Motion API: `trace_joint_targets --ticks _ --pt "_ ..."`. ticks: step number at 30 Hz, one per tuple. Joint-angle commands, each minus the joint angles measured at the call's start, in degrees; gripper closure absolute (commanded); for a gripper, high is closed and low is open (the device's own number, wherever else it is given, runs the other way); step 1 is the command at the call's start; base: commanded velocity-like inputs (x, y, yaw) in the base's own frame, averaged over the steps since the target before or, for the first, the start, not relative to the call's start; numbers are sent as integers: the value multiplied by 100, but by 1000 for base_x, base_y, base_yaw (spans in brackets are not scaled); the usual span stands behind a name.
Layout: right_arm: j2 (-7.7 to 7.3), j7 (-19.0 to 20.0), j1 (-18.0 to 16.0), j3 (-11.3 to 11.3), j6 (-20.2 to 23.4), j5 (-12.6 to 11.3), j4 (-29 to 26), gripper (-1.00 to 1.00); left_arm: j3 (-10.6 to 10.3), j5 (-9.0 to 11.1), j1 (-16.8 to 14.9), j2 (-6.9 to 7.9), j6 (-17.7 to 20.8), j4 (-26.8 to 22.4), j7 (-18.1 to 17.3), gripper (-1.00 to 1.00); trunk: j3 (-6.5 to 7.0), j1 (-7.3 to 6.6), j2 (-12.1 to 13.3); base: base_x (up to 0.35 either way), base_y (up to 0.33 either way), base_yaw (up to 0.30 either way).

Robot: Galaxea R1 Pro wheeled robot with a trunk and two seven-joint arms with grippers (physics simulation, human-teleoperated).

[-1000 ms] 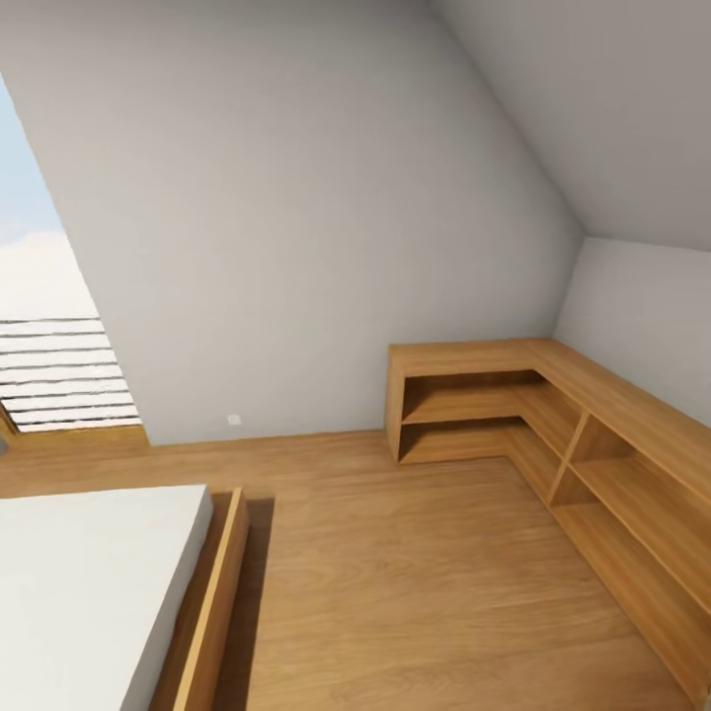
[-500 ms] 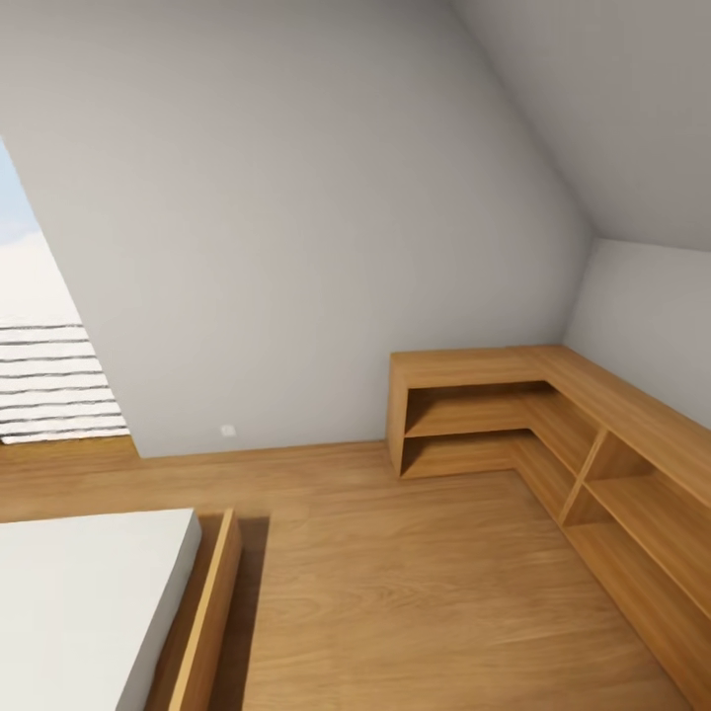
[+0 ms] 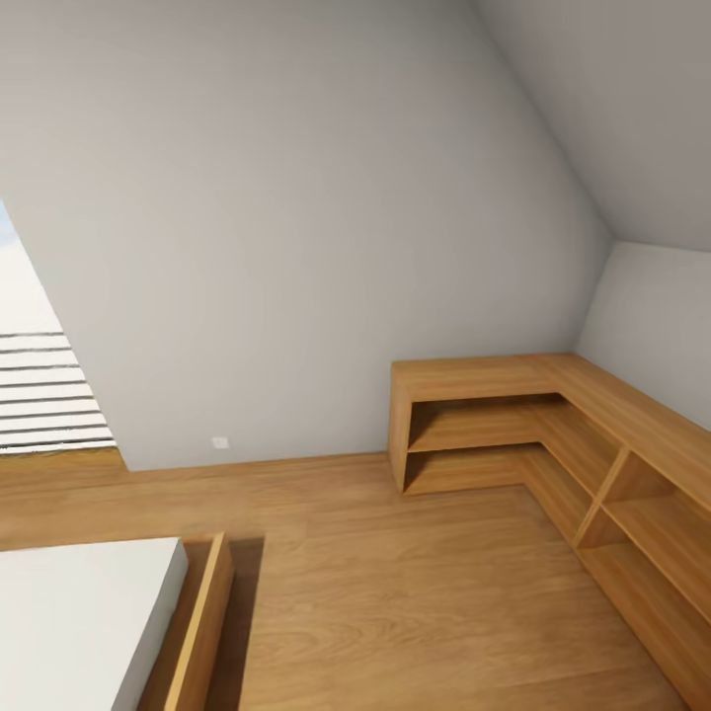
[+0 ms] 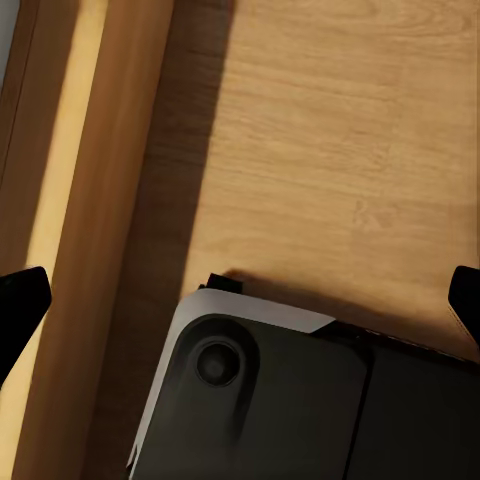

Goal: In the bedroom, organize the workspace by keeping the computer under the desk, ensuring the monitor is on the desk, placing the keyboard on the desk next to the monitor, placing the mouse on the desk next to the keyboard, moving the folder from the swivel chair onto the desk next to the mouse, stacking the notebook on top of the folder with the pen on top of the notebook, and positioning the swivel chair next to the desk.

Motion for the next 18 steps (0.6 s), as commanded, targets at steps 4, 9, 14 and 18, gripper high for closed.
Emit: trace_joint_targets --ticks 4,9,14,18 --pt "2 -54 -3 48 -4 2 -1 -100 -49 8 -3 3 -10 -5 47 -100 -12 7 -11 321 0 0" --pt "-3 -54 -5 43 -12 1 -1 -100 -49 8 -3 3 -12 -5 47 -100 -12 7 -11 321 0 0" --pt "-10 -54 0 41 -14 -1 -1 -100 -49 8 -3 3 -14 -5 47 -100 -4 7 -11 321 0 -41" --pt "-13 -54 0 40 -14 0 -1 -100 -49 8 -3 3 -15 -5 49 -100 13 7 -11 321 0 -126"
